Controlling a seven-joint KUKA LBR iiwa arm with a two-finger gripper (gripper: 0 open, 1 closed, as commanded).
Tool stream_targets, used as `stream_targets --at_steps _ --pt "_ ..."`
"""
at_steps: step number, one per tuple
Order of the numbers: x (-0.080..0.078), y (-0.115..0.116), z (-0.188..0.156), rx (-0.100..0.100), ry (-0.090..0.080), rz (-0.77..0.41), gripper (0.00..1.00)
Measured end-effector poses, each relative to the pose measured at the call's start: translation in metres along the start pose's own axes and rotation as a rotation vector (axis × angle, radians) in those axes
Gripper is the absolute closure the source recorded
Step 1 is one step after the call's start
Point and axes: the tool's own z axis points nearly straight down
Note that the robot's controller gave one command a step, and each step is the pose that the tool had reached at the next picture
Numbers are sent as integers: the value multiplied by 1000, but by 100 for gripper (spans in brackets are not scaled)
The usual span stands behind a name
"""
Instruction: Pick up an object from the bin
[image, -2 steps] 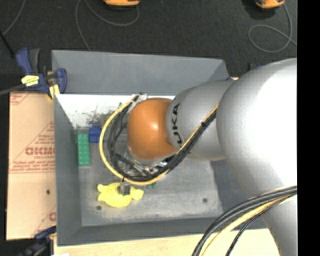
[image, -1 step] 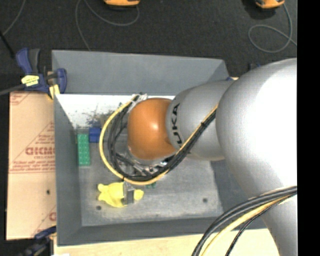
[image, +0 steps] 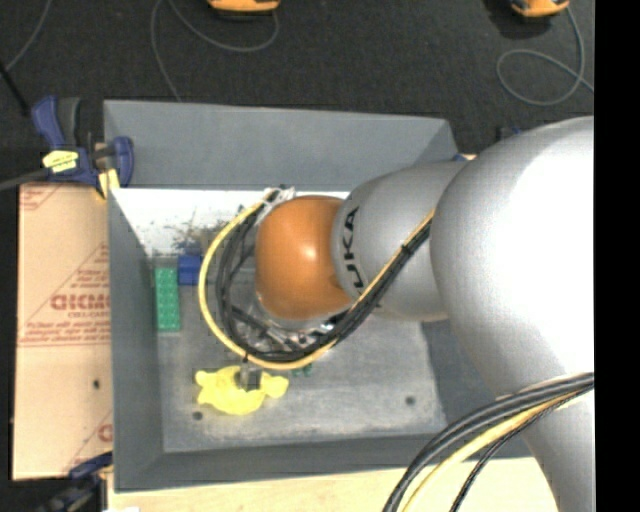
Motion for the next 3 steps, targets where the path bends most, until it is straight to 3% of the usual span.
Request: stream_targets --at_steps 1,2,3 --pt "0 0 0 0 0 1 0" --pt "0 0 0 0 0 2 100" --pt "0 0 0 0 0 3 100"
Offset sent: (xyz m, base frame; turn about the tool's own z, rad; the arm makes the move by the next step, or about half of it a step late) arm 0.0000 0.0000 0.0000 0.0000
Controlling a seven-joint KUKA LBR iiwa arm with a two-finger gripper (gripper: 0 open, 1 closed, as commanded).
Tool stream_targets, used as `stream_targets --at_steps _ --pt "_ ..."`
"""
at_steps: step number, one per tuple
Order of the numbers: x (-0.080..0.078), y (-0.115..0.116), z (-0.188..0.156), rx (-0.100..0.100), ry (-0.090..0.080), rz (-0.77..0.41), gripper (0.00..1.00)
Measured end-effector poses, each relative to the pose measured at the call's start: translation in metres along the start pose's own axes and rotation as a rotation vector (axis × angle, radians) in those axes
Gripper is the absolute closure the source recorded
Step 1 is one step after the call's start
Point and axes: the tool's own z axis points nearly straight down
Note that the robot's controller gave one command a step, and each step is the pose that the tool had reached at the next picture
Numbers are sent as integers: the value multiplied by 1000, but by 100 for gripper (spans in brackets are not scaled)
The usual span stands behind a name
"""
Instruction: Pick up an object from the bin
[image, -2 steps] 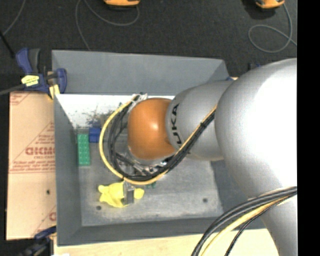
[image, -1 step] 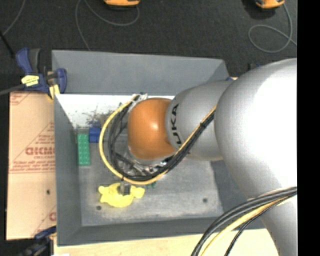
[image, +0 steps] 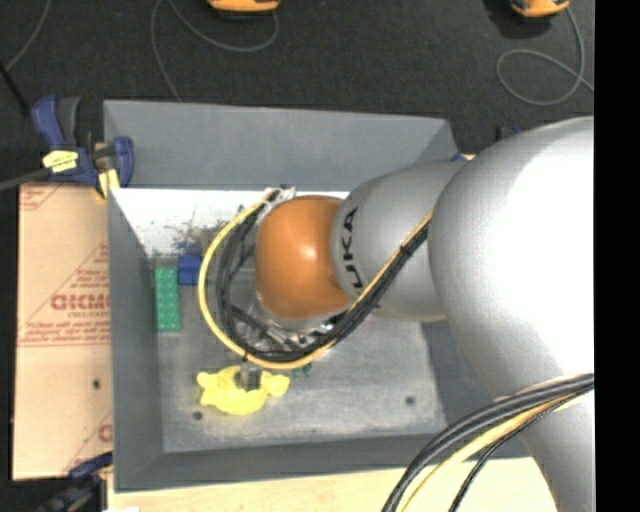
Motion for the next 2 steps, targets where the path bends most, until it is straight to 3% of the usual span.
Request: stream_targets --at_steps 2 --pt "-2 -9 -43 0 -7 -10 100"
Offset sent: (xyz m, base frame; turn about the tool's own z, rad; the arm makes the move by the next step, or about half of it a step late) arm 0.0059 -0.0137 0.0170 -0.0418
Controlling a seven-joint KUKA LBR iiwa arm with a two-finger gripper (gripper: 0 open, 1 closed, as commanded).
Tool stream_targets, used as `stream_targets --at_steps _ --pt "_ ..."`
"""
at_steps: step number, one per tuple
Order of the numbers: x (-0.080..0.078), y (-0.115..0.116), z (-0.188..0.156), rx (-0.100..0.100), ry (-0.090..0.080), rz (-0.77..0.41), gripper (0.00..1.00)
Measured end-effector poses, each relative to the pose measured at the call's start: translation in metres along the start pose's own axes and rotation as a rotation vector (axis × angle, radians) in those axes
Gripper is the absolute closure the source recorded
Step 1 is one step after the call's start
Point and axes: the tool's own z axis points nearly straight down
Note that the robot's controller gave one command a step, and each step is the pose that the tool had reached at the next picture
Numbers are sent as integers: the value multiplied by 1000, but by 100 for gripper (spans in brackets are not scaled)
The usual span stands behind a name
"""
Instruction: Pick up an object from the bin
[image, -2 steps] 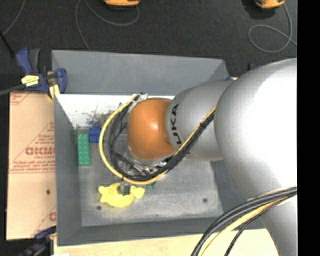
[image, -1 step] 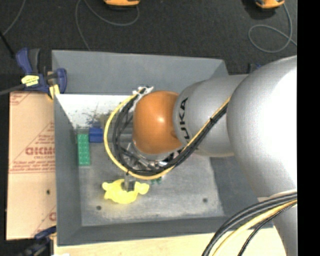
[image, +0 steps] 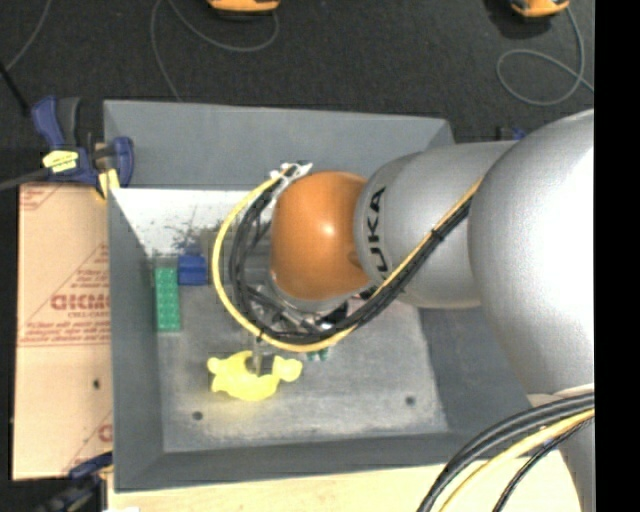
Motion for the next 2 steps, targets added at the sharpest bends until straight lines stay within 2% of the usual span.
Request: stream_targets --at_steps 1,2 --pt "7 -6 -41 1 13 -9 100" --pt "0 -3 -142 0 -4 21 100"
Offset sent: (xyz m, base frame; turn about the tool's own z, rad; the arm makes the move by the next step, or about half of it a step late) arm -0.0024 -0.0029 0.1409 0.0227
